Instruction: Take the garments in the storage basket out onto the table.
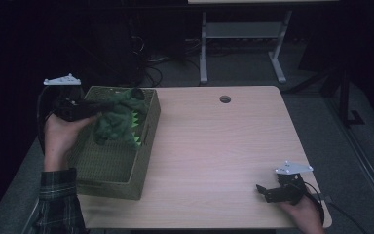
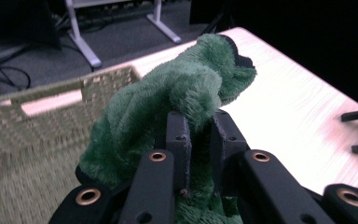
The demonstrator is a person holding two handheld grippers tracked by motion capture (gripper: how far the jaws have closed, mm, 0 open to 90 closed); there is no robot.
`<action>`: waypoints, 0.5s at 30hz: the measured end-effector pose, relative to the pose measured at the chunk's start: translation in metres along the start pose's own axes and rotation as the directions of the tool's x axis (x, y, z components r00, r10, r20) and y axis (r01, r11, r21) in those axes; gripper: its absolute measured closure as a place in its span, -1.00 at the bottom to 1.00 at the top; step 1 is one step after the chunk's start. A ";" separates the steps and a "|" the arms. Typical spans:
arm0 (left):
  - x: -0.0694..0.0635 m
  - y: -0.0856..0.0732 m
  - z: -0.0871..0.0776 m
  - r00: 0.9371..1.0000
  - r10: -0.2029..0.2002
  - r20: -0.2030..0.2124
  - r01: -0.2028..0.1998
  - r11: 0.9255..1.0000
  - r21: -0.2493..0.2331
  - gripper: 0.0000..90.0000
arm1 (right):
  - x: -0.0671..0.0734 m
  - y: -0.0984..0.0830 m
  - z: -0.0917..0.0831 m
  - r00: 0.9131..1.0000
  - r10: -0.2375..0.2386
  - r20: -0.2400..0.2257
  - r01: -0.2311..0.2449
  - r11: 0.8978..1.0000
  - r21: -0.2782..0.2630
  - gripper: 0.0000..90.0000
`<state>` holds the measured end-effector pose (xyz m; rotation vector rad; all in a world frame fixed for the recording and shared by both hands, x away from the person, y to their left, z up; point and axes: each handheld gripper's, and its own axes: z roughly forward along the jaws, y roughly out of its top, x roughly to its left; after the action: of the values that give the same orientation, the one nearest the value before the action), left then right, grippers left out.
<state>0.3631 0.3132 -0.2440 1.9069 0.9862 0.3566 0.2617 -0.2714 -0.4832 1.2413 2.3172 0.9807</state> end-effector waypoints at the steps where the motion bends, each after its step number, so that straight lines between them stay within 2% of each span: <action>1: -0.002 0.003 -0.002 1.000 0.008 0.005 -0.008 1.000 -0.010 0.75 | 0.000 0.000 0.000 1.000 0.000 0.000 0.000 1.000 0.000 -0.94; 8: -0.018 0.023 -0.008 0.998 0.049 0.032 -0.047 0.998 -0.046 0.75 | 0.000 0.000 0.000 1.000 0.000 0.000 0.000 1.000 0.000 -0.95; 15: -0.034 0.035 0.002 0.993 0.084 0.078 -0.081 0.996 -0.045 0.75 | 0.000 0.000 0.000 1.000 0.000 0.000 0.000 1.000 0.000 -0.95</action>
<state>0.3596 0.2777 -0.2104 1.9124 0.8434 0.3439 0.2617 -0.2715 -0.4832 1.2413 2.3174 0.9806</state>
